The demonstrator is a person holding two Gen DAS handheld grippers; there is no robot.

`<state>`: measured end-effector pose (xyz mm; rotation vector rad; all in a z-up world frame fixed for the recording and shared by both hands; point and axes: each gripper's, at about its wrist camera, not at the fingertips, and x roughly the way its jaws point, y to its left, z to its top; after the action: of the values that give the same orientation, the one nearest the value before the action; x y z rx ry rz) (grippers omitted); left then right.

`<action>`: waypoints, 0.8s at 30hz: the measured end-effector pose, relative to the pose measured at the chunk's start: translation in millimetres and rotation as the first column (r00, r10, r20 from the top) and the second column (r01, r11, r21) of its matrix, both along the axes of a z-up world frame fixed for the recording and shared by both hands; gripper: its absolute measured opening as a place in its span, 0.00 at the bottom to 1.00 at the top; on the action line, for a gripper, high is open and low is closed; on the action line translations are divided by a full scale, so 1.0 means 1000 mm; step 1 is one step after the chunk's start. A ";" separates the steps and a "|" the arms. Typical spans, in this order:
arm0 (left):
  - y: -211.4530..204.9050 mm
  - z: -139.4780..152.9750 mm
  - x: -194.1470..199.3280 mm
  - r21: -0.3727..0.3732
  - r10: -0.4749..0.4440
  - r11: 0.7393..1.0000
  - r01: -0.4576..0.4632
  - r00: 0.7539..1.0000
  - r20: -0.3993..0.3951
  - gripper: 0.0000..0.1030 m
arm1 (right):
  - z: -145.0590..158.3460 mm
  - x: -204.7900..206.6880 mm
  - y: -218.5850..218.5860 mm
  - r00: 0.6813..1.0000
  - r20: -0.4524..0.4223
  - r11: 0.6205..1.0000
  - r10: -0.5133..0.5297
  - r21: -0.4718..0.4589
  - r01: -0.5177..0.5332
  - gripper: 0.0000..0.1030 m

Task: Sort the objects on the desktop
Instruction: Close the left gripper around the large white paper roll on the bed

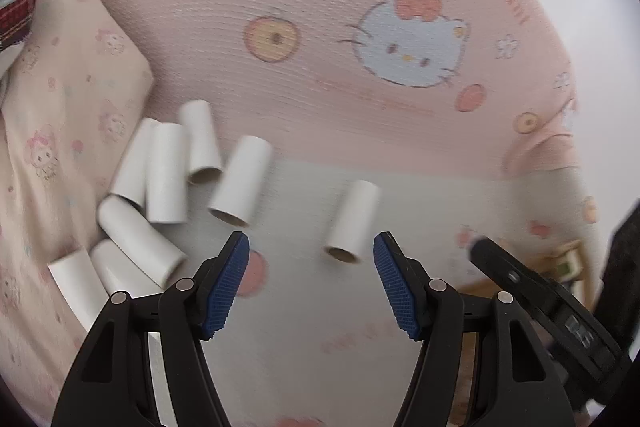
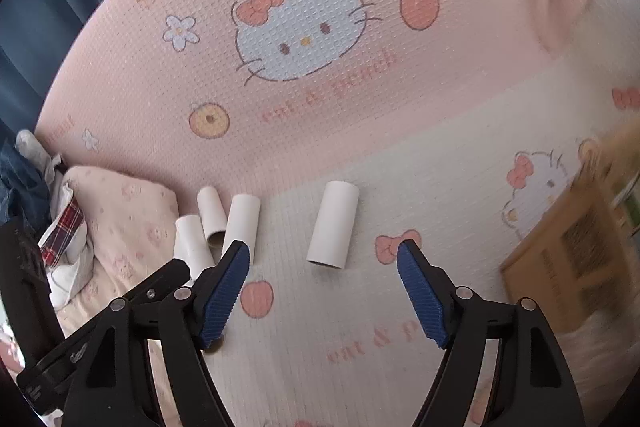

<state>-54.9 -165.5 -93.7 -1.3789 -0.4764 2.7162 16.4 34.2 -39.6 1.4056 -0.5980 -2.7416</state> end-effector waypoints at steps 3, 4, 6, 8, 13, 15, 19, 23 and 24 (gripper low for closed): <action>-0.006 -0.020 -0.005 -0.071 0.024 0.997 -0.026 0.999 -0.028 0.67 | -0.019 0.003 -0.013 1.000 -0.018 0.998 -0.004 0.067 0.005 0.75; -0.006 -0.026 -0.007 -0.091 0.028 0.995 -0.031 0.999 -0.033 0.67 | -0.024 0.006 -0.017 0.998 -0.056 0.996 -0.004 0.090 0.009 0.75; -0.008 -0.039 -0.014 -0.094 0.024 0.995 -0.026 0.999 -0.028 0.67 | -0.032 0.011 -0.025 0.990 -0.143 0.989 0.014 0.147 0.007 0.75; -0.013 -0.054 -0.025 -0.035 0.019 0.999 -0.018 1.000 0.006 0.66 | -0.045 0.011 -0.033 0.982 -0.187 0.975 0.042 0.220 0.001 0.75; -0.022 -0.069 -0.041 0.016 0.047 0.999 -0.048 0.998 0.029 0.64 | -0.070 -0.002 -0.040 0.983 -0.179 0.973 0.028 0.231 0.014 0.75; -0.024 -0.073 -0.049 0.017 0.047 0.999 -0.048 0.999 0.025 0.64 | -0.077 -0.012 -0.034 0.983 -0.177 0.975 0.038 0.221 0.002 0.75; -0.025 -0.081 -0.067 -0.038 0.039 0.999 -0.037 0.998 0.054 0.57 | -0.084 -0.030 -0.018 0.989 -0.149 0.980 0.013 0.197 0.017 0.75; -0.022 -0.089 -0.079 -0.081 0.016 0.997 -0.010 0.997 0.076 0.56 | -0.091 -0.030 -0.002 0.991 -0.121 0.989 -0.049 0.135 0.066 0.75; -0.021 -0.091 -0.080 -0.077 0.008 0.997 -0.001 0.996 0.086 0.56 | -0.093 -0.031 -0.004 0.993 -0.114 0.988 -0.041 0.144 0.058 0.75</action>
<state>-135.1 -186.4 -184.9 -1.5203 -0.3843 2.7145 -14.5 30.4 -132.5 1.2687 -0.4410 -2.9339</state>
